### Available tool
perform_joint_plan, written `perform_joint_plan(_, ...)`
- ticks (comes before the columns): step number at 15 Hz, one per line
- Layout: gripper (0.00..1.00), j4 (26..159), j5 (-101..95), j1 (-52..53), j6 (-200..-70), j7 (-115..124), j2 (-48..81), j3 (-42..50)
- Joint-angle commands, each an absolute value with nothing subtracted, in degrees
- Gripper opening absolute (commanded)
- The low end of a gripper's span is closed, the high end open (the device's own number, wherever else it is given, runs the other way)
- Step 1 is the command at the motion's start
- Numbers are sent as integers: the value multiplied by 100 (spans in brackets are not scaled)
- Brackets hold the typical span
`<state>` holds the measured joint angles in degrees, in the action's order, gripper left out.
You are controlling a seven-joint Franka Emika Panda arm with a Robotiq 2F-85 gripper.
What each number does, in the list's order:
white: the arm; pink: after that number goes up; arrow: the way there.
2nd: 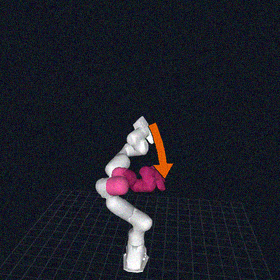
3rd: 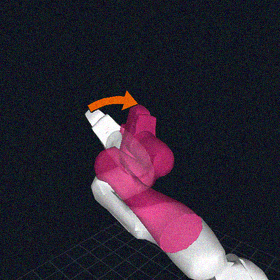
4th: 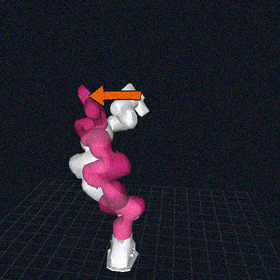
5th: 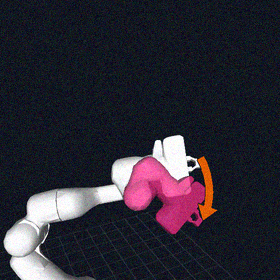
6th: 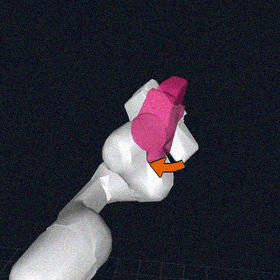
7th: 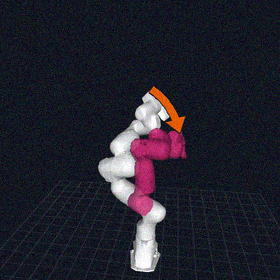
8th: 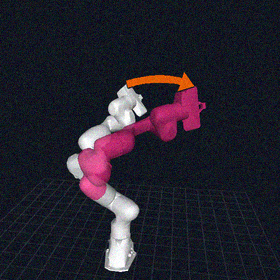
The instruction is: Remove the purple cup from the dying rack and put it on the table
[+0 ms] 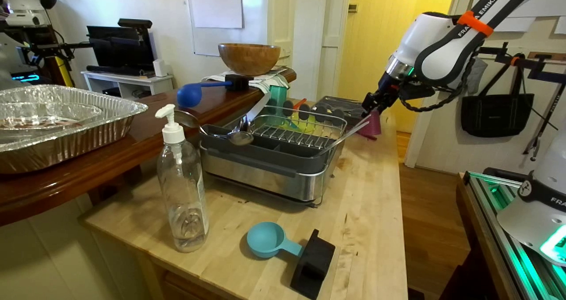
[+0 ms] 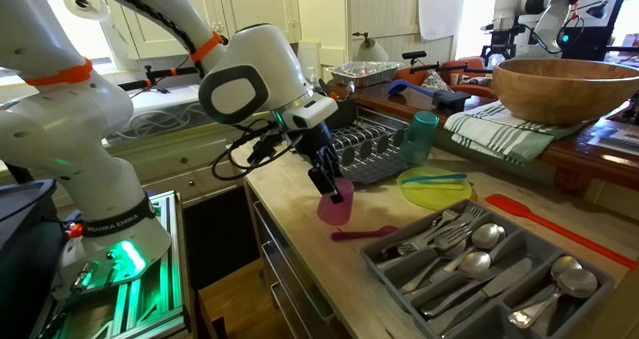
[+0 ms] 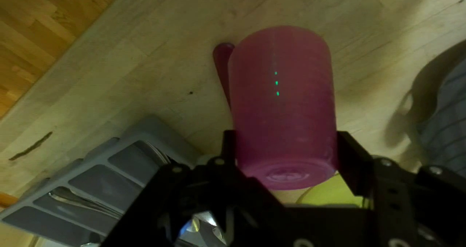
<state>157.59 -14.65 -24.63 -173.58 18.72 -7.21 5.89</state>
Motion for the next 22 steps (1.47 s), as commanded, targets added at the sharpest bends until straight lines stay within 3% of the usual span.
perform_joint_plan(1, 43, 15758, -2284, -2977, -17729, 2714, -457, 296)
perform_joint_plan(6, 43, 15755, -2986, -3241, -17702, 3572, -443, 85)
perform_joint_plan(7, 64, 15755, -3096, -3264, -17687, 3714, -451, 51)
perform_joint_plan(8, 92, 15755, -3204, -3292, -17661, 3861, -467, 7)
perform_joint_plan(10, 97, 15746, -3382, -3334, -17632, 4123, -482, -68)
perform_joint_plan(15, 100, 15711, -3615, -3348, -17590, 4550, -484, -161)
perform_joint_plan(22, 100, 15425, -2482, -3057, -17362, 4012, -236, 110)
